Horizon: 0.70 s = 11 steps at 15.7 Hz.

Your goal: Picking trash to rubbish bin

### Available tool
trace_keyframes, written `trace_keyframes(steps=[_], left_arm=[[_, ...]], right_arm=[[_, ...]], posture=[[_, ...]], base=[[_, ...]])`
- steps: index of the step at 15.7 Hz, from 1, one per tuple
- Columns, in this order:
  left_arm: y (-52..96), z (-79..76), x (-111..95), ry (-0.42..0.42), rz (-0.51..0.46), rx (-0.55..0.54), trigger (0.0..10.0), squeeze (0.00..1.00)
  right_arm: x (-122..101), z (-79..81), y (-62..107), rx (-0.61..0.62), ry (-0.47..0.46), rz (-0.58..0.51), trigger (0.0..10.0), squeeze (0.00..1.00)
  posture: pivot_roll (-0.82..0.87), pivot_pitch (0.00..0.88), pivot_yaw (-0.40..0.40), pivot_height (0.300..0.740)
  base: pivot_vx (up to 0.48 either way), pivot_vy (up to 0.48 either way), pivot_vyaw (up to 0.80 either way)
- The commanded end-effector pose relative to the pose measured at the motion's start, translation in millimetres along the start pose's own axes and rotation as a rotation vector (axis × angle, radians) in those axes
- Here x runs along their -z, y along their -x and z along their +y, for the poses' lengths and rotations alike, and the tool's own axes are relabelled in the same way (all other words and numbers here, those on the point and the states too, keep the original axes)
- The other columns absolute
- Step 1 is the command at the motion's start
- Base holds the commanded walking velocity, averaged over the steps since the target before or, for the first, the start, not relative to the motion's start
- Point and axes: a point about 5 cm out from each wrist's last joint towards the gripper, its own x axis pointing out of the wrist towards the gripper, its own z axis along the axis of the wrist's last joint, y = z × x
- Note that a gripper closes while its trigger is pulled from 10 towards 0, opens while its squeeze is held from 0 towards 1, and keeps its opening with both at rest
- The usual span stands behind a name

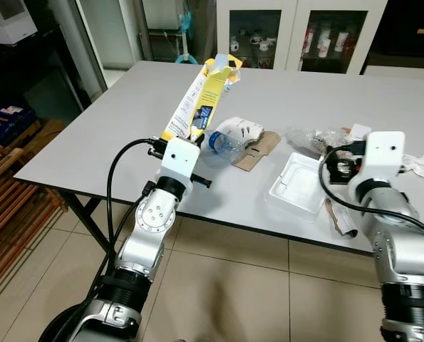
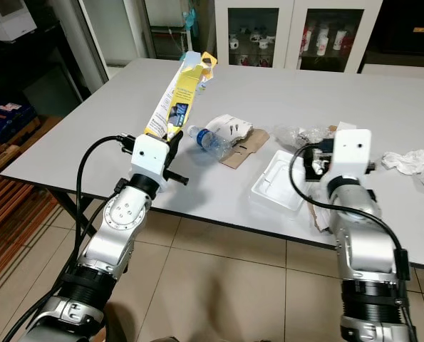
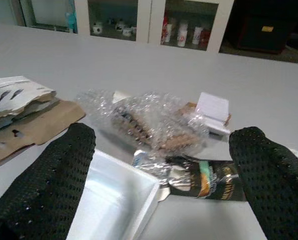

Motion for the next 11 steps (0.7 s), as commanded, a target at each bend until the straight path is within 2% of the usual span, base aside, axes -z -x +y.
trace_keyframes(steps=[1,4,11], left_arm=[[0.9,1.2,2.7,0.0,0.01,0.006,10.0,0.0],[0.4,0.6,2.3,-0.005,0.009,0.016,10.0,0.0],[1.5,-0.5,3.0,-0.011,0.015,0.031,10.0,0.0]], right_arm=[[3.0,7.3,1.9,-0.031,-0.003,0.018,10.0,0.0],[8.0,19.3,3.6,-0.082,-0.008,0.068,10.0,0.0],[23.9,29.0,5.3,-0.107,-0.003,0.145,10.0,0.0]], posture=[[-0.06,0.0,0.057,0.74],[-0.06,0.0,0.057,0.74],[-0.06,0.0,0.057,0.74]], base=[[0.0,0.0,0.0],[0.0,0.0,0.0],[0.0,0.0,0.0]])
